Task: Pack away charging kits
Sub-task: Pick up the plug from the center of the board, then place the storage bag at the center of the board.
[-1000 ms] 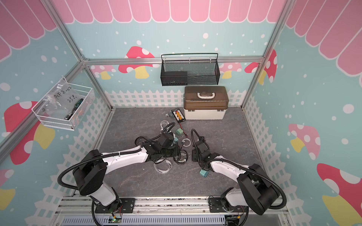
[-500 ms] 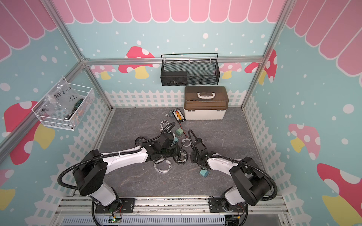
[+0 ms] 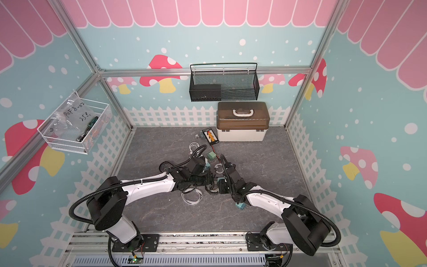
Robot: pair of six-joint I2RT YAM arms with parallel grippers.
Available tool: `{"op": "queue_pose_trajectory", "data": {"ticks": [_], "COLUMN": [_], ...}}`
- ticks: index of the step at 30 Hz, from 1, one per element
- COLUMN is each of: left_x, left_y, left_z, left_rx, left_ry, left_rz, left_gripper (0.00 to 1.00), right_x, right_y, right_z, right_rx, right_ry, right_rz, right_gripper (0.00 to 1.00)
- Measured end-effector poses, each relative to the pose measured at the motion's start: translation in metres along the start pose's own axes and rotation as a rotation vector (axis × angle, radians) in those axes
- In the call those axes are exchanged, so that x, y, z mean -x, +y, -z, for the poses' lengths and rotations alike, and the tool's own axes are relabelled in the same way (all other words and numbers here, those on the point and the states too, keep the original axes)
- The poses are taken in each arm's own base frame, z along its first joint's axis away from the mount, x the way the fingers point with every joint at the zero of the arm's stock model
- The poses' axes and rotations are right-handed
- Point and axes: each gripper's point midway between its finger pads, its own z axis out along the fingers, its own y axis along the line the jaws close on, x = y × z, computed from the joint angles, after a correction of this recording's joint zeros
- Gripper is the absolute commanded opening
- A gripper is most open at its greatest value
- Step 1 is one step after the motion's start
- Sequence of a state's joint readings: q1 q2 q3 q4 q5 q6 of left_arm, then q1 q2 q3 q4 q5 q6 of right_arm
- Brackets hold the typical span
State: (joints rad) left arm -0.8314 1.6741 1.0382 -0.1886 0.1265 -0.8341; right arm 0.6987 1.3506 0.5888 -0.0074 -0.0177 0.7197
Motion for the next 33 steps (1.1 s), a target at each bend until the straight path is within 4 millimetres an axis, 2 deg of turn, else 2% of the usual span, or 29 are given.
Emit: {"op": "queue_pose_trajectory", "data": {"ticks": [4,9,15,18,20,28,33], "left_x": [0.0,-0.001,0.001,0.002,0.002,0.003,0.003], "left_y": [-0.003,-0.005,-0.006,-0.005,-0.005,-0.005,-0.005], "left_z": [-0.001,-0.002,-0.001,-0.001,-0.001,-0.001,-0.001], "left_rx": [-0.014,-0.026,-0.032,-0.032,-0.033,-0.032,-0.032], "left_ry": [0.004,0.007,0.007,0.004,0.003,0.001,0.0], "left_rz": [-0.001,-0.002,0.0,0.002,0.002,0.003,0.003], "left_gripper": [0.0,0.0,0.0,0.0,0.0,0.0,0.0], "right_x": [-0.009,-0.002,0.0,0.002,0.002,0.004,0.012], "right_y": [0.006,0.013,0.014,0.015,0.014,0.009,0.009], "right_z": [-0.013,-0.015,-0.02,-0.023,-0.023,-0.019,-0.006], "right_rx": [0.007,0.024,0.019,0.014,0.011,-0.017,-0.027], "right_ry": [0.048,0.037,0.044,0.044,0.044,0.034,0.0], "right_rz": [0.003,0.003,0.002,0.003,0.002,0.004,0.007], "right_gripper": [0.14,0.16,0.26,0.38,0.43,0.56,0.54]}}
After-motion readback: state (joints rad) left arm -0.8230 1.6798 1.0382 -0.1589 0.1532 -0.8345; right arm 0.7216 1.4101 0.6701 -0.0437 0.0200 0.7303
